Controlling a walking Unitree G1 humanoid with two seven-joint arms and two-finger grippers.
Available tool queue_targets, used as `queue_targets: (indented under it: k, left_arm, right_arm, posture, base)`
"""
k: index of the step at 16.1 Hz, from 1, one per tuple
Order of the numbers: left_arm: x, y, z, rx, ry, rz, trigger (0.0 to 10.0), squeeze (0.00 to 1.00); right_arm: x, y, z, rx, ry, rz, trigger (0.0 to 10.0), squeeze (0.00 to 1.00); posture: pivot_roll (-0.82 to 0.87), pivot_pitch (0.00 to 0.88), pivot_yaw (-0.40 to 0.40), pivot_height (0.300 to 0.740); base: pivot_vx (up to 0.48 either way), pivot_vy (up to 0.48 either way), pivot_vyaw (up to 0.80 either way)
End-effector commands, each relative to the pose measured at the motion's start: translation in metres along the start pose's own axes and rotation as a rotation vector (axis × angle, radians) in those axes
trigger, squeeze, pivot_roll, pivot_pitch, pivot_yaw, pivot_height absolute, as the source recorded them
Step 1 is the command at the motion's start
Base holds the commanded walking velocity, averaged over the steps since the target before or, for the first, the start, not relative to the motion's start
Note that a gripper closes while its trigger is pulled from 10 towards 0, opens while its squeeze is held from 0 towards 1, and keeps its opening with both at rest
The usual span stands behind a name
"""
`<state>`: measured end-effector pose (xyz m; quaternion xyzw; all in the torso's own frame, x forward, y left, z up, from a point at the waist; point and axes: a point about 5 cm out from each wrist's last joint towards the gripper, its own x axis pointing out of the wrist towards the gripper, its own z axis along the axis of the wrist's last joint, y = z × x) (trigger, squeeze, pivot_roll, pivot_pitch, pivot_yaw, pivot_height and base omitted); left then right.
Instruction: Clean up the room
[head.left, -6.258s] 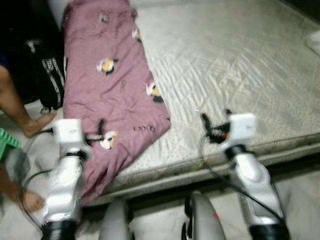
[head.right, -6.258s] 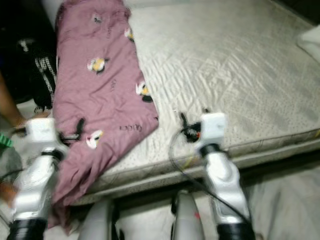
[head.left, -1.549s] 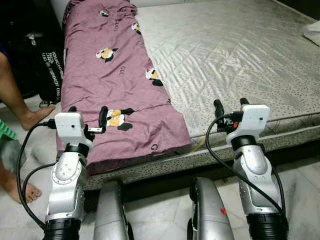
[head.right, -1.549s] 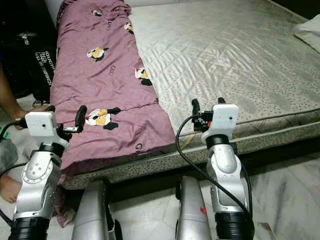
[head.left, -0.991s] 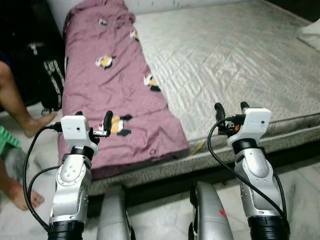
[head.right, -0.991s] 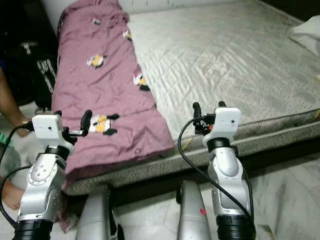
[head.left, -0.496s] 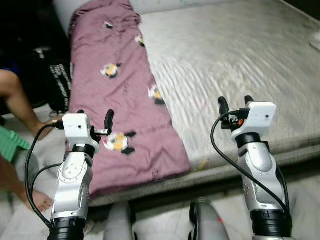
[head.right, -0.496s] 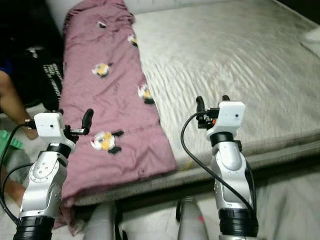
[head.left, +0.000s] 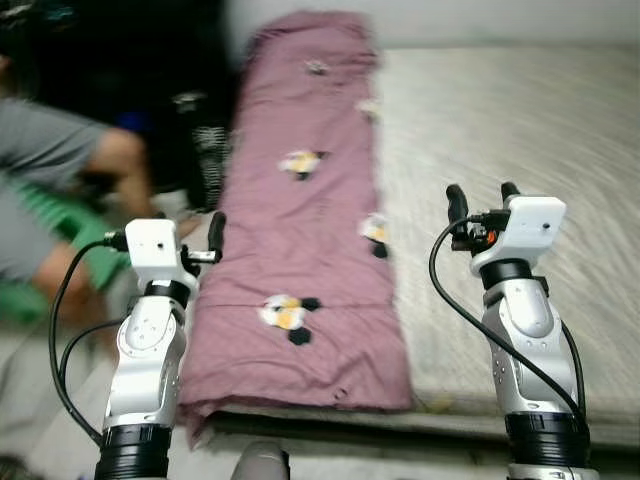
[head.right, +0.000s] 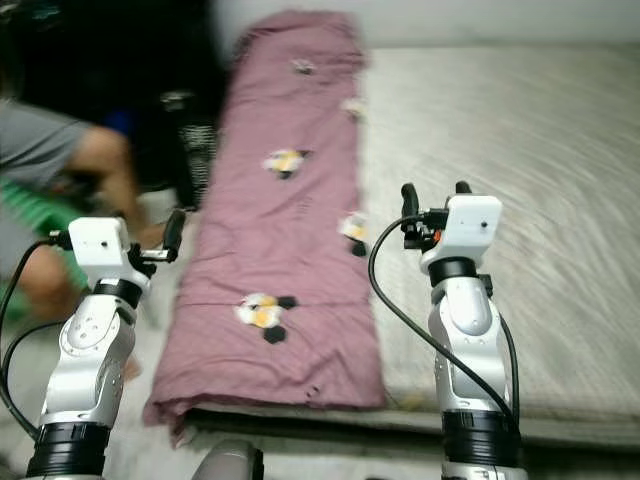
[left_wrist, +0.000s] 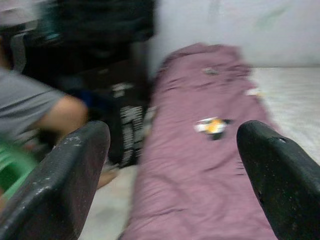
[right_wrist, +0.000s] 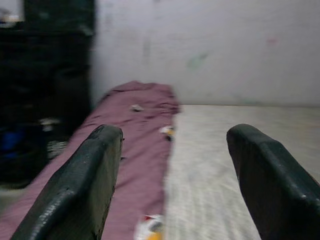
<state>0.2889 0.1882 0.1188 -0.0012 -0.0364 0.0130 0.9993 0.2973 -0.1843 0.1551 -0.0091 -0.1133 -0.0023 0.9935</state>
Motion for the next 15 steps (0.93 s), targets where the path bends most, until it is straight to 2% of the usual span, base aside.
queue_targets:
  k: [1, 12, 15]
  left_arm:
    - [-0.0021, 0.0062, -0.0059, 0.018, 0.031, 0.029, 10.0, 0.0]
    - [-0.0006, 0.0035, -0.0095, -0.017, 0.05, 0.018, 10.0, 0.0]
    - [-0.0018, 0.0034, -0.0108, -0.022, 0.057, 0.012, 10.0, 0.0]
  right_arm:
    - [-0.0019, 0.0037, -0.0051, 0.005, 0.017, 0.014, 10.0, 0.0]
    - [-0.0032, 0.0052, -0.0086, -0.009, 0.027, 0.003, 10.0, 0.0]
    - [-0.0041, 0.0062, -0.0096, -0.01, 0.03, 0.004, 10.0, 0.0]
  posture:
    - [-0.08, 0.0, 0.067, 0.74]
    - [-0.08, 0.0, 0.066, 0.74]
    - [-0.08, 0.0, 0.066, 0.74]
  base:
    - [0.0, 0.0, 0.0]
    - [0.0, 0.0, 0.0]
    - [0.0, 0.48, 0.0]
